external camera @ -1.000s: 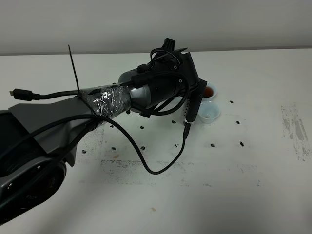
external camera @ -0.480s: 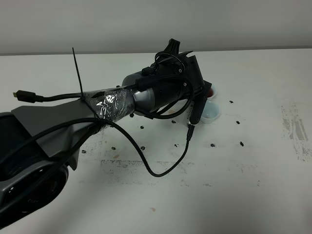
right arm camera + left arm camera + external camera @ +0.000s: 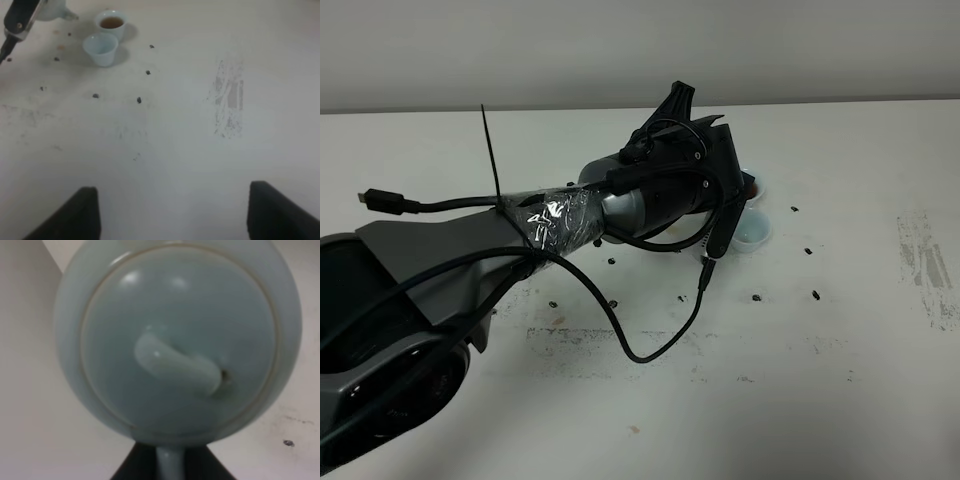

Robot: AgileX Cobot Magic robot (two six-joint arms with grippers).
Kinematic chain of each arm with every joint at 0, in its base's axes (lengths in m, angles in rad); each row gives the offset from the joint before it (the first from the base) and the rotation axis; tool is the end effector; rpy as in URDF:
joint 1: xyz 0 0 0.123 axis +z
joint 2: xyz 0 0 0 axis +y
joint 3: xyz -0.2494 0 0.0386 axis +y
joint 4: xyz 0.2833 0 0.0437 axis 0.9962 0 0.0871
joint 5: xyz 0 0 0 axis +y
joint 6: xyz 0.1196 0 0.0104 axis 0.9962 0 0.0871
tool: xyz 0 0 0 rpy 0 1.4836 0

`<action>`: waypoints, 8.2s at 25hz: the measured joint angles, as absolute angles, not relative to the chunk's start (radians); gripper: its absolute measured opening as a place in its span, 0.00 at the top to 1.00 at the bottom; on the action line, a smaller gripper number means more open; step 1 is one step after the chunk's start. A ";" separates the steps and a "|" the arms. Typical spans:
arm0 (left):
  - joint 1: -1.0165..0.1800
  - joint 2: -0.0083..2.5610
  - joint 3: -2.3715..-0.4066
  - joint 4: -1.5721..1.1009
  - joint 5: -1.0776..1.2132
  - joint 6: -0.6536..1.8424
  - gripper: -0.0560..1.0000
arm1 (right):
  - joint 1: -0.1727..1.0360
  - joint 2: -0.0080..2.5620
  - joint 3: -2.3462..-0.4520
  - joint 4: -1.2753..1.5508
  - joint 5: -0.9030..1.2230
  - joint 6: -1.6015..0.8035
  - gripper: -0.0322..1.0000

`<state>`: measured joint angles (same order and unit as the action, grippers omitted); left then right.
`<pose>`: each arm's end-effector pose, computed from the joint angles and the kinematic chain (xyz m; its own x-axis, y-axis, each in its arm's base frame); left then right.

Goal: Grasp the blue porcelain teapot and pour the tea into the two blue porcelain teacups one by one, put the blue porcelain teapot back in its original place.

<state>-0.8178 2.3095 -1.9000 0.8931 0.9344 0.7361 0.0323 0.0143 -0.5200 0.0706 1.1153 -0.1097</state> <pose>0.4120 -0.3296 0.1287 0.2244 0.8779 0.4230 0.6417 -0.4598 0.6139 0.0814 0.0102 0.2809 -0.4895 -0.0942 -0.8669 -0.1260 0.9914 -0.0366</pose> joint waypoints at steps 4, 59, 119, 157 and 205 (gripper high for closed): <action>-0.820 2.319 -1.900 0.905 0.933 0.736 0.90 | 0.032 0.014 -0.520 0.071 1.115 -0.110 0.40; -0.857 2.344 -1.902 1.072 0.899 0.740 0.90 | 0.032 0.014 -0.520 0.071 1.115 -0.110 0.40; -0.866 2.344 -1.902 1.125 0.884 0.847 0.90 | 0.032 0.014 -0.520 0.071 1.115 -0.110 0.40; -0.866 2.344 -1.902 1.126 0.875 0.865 0.90 | 0.032 0.014 -0.520 0.071 1.115 -0.110 0.40; -0.866 2.344 -1.902 1.025 0.881 0.785 0.90 | 0.032 0.014 -0.520 0.071 1.115 -0.110 0.40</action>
<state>-0.8663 2.3444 -1.9019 1.0252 0.8808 0.7845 0.0323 0.0143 -0.5200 0.0706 1.1153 -0.1097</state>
